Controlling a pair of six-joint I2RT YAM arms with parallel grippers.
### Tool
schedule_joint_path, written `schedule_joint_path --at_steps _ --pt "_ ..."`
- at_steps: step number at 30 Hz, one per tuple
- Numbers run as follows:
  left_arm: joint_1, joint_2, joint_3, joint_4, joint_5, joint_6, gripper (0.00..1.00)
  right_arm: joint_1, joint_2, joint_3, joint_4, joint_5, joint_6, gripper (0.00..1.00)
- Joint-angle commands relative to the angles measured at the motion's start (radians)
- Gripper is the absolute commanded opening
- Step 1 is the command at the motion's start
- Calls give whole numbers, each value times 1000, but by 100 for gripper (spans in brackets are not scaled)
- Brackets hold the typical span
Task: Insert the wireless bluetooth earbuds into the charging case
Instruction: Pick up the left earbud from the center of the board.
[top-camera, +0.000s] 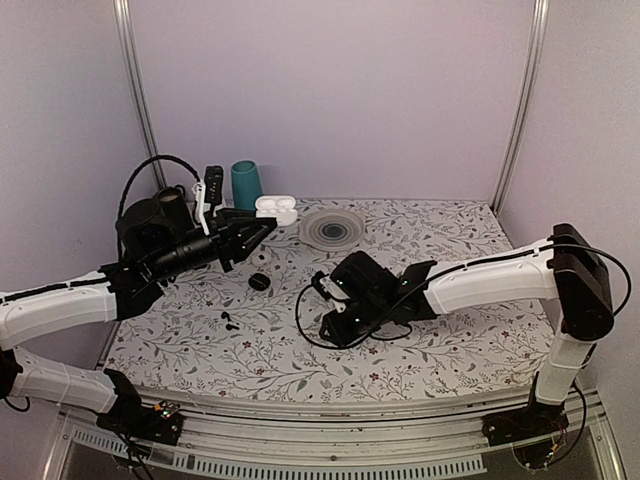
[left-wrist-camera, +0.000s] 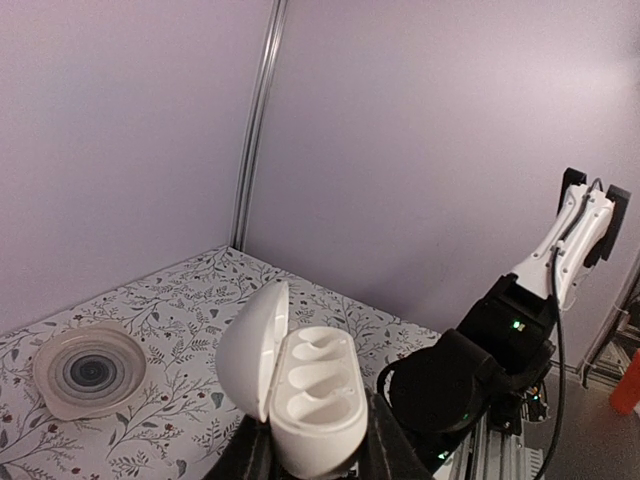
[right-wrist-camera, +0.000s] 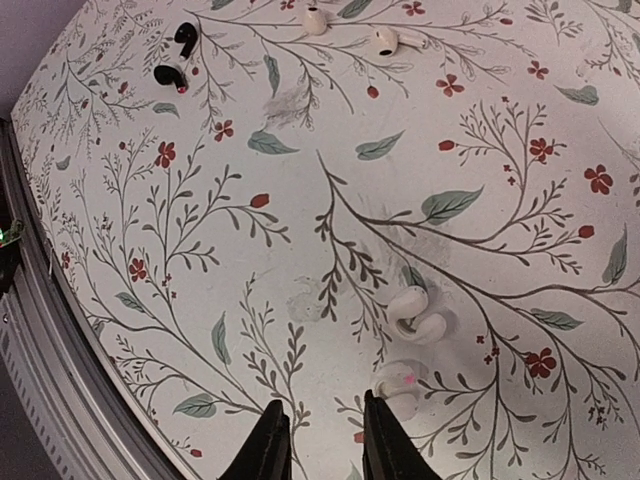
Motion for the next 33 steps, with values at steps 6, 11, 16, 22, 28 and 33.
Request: schedule_joint_path --at_steps 6,11,16,22,28,33 --pt "13 -10 9 16 4 -6 0 4 106 105 -116 -99 -23 25" --pt "13 -12 7 16 1 -5 0 5 129 117 -137 -64 -11 25" --pt "13 -6 9 19 7 -8 0 4 145 130 -131 -42 -12 25" --pt "13 -10 10 11 3 -2 0 4 160 145 -141 -19 -14 25" --pt "14 -8 8 12 1 -3 0 4 160 140 -151 -18 -15 25" --pt "14 -5 10 16 4 -5 0 4 160 136 -156 -21 -15 25"
